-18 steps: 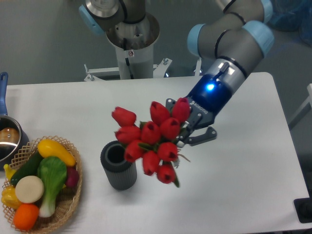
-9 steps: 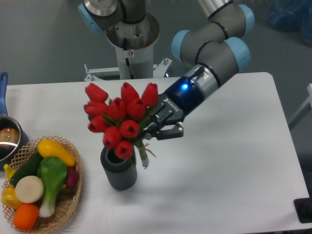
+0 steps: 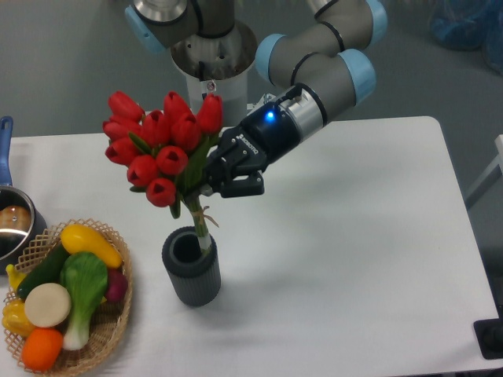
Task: Insert the flowers into the vase
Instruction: 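Raise the tulips and align the stems above the vase opening, then lower the tulip stems down into the black vase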
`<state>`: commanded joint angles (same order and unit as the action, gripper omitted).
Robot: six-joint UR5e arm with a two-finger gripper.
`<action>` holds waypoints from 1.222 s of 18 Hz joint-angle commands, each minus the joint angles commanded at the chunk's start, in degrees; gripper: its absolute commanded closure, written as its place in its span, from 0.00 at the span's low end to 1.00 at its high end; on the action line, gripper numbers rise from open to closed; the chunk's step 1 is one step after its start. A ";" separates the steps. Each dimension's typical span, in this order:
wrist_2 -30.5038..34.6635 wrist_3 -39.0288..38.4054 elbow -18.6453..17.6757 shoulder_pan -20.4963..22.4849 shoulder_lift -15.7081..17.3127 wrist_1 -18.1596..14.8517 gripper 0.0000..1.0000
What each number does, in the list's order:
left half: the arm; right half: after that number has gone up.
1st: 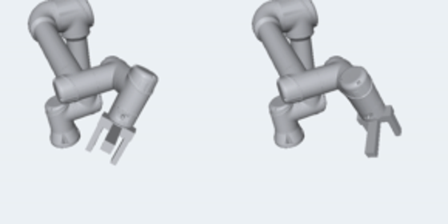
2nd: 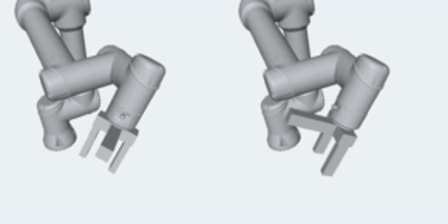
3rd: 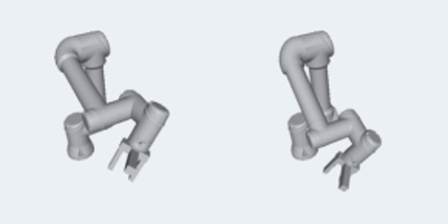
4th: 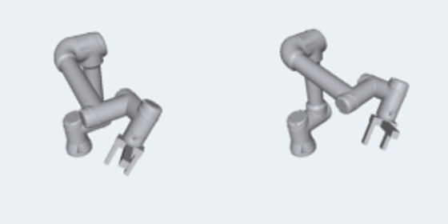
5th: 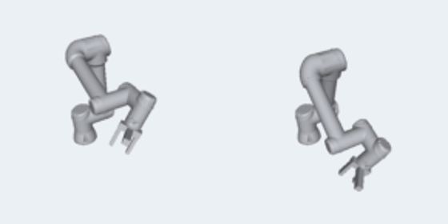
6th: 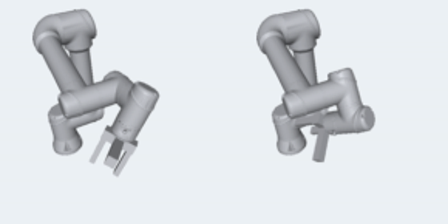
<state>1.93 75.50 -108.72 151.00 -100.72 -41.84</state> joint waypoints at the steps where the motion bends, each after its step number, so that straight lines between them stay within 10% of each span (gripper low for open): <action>1: 0.00 0.09 0.00 -0.26 -0.09 0.00 0.86; 22: 0.09 1.22 -0.09 -1.67 -5.62 0.00 0.85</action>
<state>2.02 76.72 -108.81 149.33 -106.35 -41.84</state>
